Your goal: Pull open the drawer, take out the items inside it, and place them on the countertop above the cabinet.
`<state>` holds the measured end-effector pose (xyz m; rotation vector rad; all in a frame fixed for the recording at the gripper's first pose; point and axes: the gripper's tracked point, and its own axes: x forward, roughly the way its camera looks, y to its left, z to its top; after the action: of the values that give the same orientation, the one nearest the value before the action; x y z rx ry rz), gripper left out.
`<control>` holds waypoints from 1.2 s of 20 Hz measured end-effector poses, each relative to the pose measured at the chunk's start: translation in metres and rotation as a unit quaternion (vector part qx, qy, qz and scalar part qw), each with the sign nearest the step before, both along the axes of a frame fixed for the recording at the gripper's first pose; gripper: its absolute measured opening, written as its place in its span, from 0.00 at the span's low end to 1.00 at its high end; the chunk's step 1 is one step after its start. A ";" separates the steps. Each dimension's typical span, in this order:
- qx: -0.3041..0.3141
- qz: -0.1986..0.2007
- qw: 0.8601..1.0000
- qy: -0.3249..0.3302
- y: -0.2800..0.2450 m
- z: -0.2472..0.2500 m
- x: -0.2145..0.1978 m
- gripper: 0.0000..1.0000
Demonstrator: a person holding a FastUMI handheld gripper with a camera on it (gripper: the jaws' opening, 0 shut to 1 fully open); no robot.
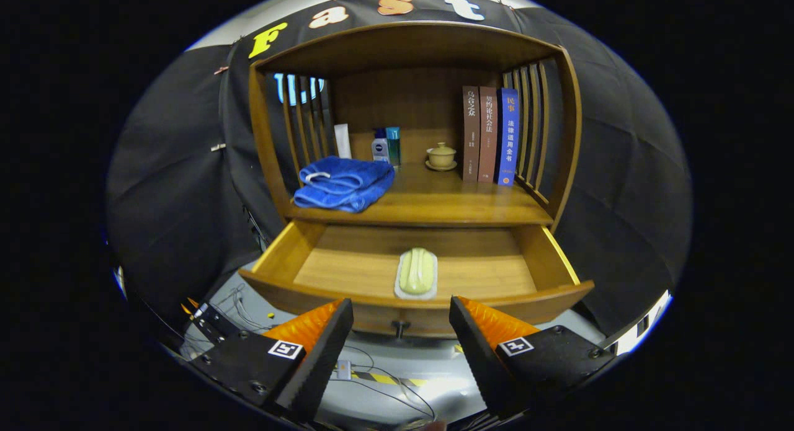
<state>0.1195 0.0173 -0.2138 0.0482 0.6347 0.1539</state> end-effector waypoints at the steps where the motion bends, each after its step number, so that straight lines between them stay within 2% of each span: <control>1: -0.002 -0.004 1.000 0.015 -0.003 0.000 0.018 0.99; 5: -0.014 -0.019 0.995 0.095 -0.004 -0.035 0.082 0.99; 10: -0.042 -0.022 0.979 0.197 0.001 -0.118 0.110 0.99; 13: -0.047 -0.033 0.970 0.238 0.004 -0.151 0.116 0.77; 16: -0.057 -0.053 0.965 0.250 -0.001 -0.166 0.123 0.55; 21: -0.066 -0.061 0.962 0.260 -0.001 -0.166 0.116 0.18; 24: -0.046 -0.073 0.956 0.280 0.000 -0.161 0.099 0.18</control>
<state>0.2189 0.0172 -0.3752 0.0495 1.1999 -0.0380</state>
